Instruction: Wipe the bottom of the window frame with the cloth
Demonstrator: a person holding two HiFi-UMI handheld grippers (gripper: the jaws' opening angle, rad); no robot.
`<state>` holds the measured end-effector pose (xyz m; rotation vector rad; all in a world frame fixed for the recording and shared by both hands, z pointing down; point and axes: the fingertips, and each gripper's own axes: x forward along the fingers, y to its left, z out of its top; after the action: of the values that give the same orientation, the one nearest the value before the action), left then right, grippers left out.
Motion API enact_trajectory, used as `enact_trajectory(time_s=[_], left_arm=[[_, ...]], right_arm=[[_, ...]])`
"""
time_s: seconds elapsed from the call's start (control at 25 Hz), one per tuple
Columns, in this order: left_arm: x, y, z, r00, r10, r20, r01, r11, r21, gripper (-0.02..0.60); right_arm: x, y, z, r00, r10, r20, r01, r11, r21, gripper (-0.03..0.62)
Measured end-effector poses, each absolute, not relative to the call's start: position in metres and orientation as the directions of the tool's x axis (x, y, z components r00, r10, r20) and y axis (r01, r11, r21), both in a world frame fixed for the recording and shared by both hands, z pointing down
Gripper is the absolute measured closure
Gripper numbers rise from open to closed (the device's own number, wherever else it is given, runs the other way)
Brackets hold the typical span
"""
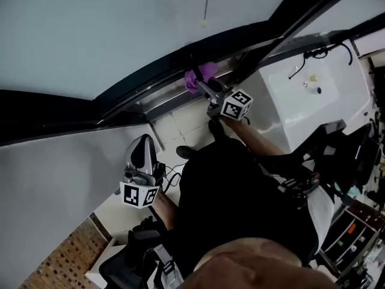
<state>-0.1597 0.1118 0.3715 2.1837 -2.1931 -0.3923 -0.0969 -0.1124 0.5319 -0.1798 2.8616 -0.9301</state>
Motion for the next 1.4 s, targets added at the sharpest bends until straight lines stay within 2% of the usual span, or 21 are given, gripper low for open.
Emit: enact_trajectory(time_s=[0.08,0.2,0.4,0.88,1.08,1.2,1.32,1.4], left_arm=[[-0.15,0.096,0.369,0.006,-0.992,-0.128,-0.984,-0.029,0.175,0.581],[-0.133,0.081,0.366,0.012,-0.995,-0.102,-0.986,-0.029,0.166,0.581],[-0.133,0.09,0.365,-0.021,-0.996,-0.092,-0.986,0.006,0.167,0.581],[-0.131,0.073,0.379,0.038,-0.996,-0.085,-0.982,-0.053,0.18,0.581],[-0.133,0.069,0.382,0.047,-0.995,-0.085,-0.981,-0.062,0.184,0.581],[-0.132,0.068,0.381,0.046,-0.995,-0.092,-0.981,-0.063,0.186,0.581],[-0.132,0.07,0.383,0.04,-0.995,-0.092,-0.981,-0.056,0.187,0.581],[-0.131,0.074,0.382,0.033,-0.995,-0.095,-0.982,-0.051,0.184,0.581]], right_arm=[[-0.122,-0.127,0.515,-0.98,-0.181,-0.088,-0.137,0.92,-0.367,0.531],[-0.148,-0.14,0.501,-0.978,-0.202,-0.05,-0.196,0.975,-0.104,0.531],[-0.148,-0.13,0.495,-0.983,-0.178,-0.054,-0.179,0.984,0.019,0.533],[-0.097,-0.08,0.498,-0.997,-0.068,-0.037,-0.069,0.996,0.047,0.533],[-0.057,-0.049,0.455,-0.981,0.045,-0.189,0.069,0.99,-0.125,0.533],[-0.043,-0.084,0.433,-0.975,-0.053,-0.218,-0.016,0.986,-0.168,0.533],[-0.066,-0.139,0.433,-0.981,-0.167,-0.097,-0.16,0.984,-0.077,0.533],[-0.1,-0.156,0.426,-0.987,-0.161,-0.007,-0.161,0.987,0.015,0.531]])
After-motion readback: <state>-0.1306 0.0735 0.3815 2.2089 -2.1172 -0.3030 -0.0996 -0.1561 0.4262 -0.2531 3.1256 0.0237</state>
